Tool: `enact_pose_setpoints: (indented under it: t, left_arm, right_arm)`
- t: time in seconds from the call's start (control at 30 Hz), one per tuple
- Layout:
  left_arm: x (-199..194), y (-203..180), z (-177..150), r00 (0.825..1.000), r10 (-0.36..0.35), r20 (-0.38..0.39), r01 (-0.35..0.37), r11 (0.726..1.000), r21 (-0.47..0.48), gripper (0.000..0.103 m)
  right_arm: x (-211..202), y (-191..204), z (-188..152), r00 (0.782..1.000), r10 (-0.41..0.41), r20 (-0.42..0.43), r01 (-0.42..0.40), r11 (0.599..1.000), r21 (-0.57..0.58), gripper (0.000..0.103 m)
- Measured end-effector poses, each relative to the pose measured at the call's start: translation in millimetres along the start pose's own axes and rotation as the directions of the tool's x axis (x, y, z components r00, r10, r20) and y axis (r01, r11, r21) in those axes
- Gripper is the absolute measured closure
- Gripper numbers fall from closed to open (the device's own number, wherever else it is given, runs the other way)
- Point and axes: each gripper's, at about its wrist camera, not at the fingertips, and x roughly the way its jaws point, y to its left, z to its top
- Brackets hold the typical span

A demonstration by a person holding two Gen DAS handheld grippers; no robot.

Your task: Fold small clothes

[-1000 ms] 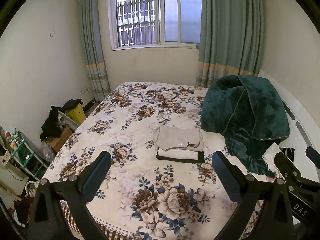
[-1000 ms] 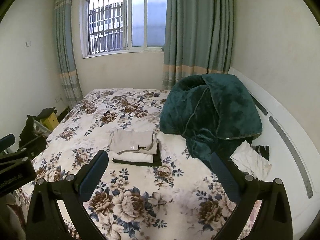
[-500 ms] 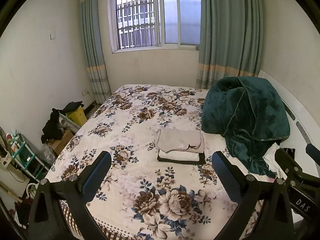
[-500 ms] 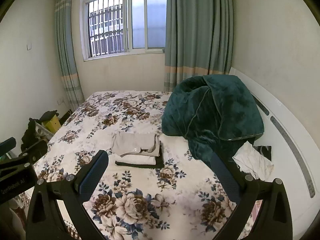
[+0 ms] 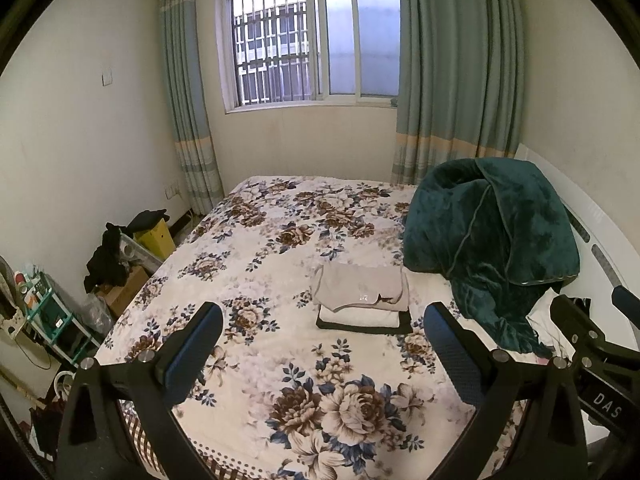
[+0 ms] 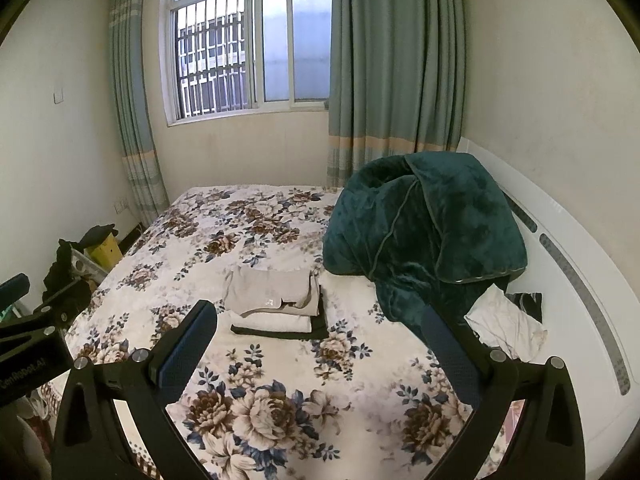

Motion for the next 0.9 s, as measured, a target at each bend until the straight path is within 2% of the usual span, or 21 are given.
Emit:
enact_pose_setpoints:
  t: [0.9]
  left_arm:
    - [-1.2,-1.4,0.8,1.000,-0.004,0.008,0.004,1.000,0.005,0.000]
  right_arm:
    - [-1.9,4.2,1.6,1.000,-0.007,0.008,0.006,1.000,0.009,0.000]
